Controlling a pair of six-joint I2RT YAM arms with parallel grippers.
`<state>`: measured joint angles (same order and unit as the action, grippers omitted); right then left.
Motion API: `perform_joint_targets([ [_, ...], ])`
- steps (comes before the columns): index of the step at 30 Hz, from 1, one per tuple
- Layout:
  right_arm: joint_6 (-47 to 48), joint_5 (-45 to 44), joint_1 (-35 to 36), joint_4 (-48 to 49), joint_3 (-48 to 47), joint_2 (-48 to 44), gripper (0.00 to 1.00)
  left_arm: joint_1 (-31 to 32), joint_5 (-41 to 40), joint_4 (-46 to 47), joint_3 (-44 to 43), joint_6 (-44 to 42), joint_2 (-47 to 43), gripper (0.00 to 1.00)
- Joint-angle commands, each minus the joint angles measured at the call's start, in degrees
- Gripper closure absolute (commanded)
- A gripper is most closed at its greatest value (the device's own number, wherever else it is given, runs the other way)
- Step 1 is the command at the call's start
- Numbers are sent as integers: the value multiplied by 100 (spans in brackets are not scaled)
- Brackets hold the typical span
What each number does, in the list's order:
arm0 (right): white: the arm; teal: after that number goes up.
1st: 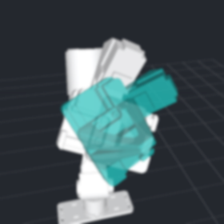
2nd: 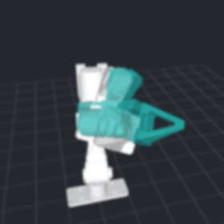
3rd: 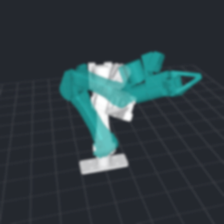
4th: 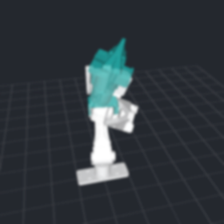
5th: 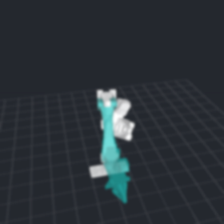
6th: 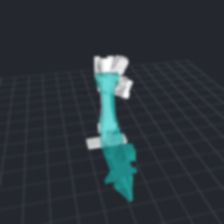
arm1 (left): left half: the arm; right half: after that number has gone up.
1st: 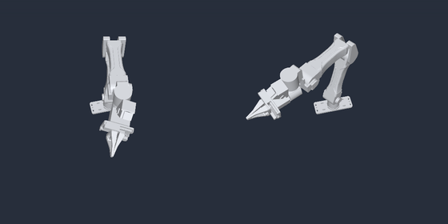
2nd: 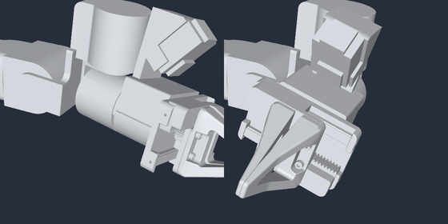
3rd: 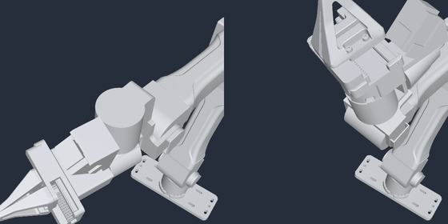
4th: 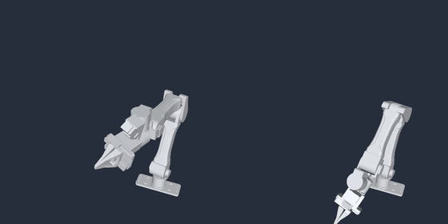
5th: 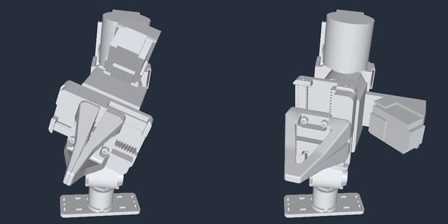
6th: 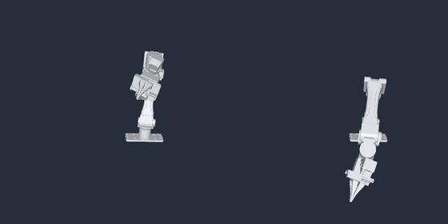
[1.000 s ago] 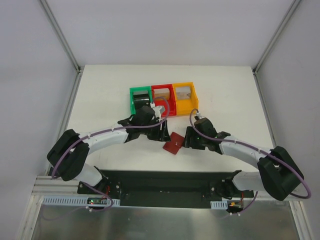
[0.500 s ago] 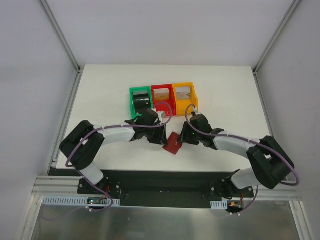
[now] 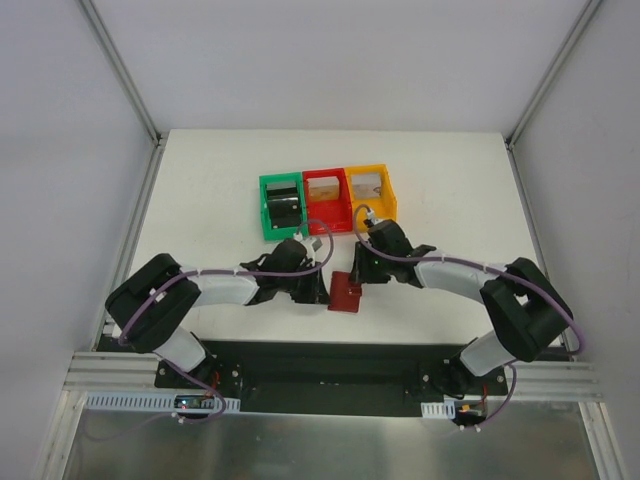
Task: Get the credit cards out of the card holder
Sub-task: Open the card holder at the center of the board.
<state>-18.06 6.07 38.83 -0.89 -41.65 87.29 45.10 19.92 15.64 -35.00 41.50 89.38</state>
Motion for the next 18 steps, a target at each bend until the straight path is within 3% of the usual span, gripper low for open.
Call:
perform_joint_targets([
  [1, 383, 0, 125, -439, -283, 52, 57, 95, -479, 124, 459, 324, -500, 82],
  [3, 356, -70, 134, -448, -204, -9, 53, 95, -691, -25, 521, 324, -658, 77],
  [6, 286, -141, 134, -448, -37, -203, 44, 87, -989, -298, 486, 350, -843, 62],
  [9, 216, -132, 125, -430, 104, -423, 42, 87, -999, -342, 460, 403, -940, 53],
  [18, -101, -35, 134, -140, 544, -748, 43, 87, -736, -166, 170, 333, -721, 54],
])
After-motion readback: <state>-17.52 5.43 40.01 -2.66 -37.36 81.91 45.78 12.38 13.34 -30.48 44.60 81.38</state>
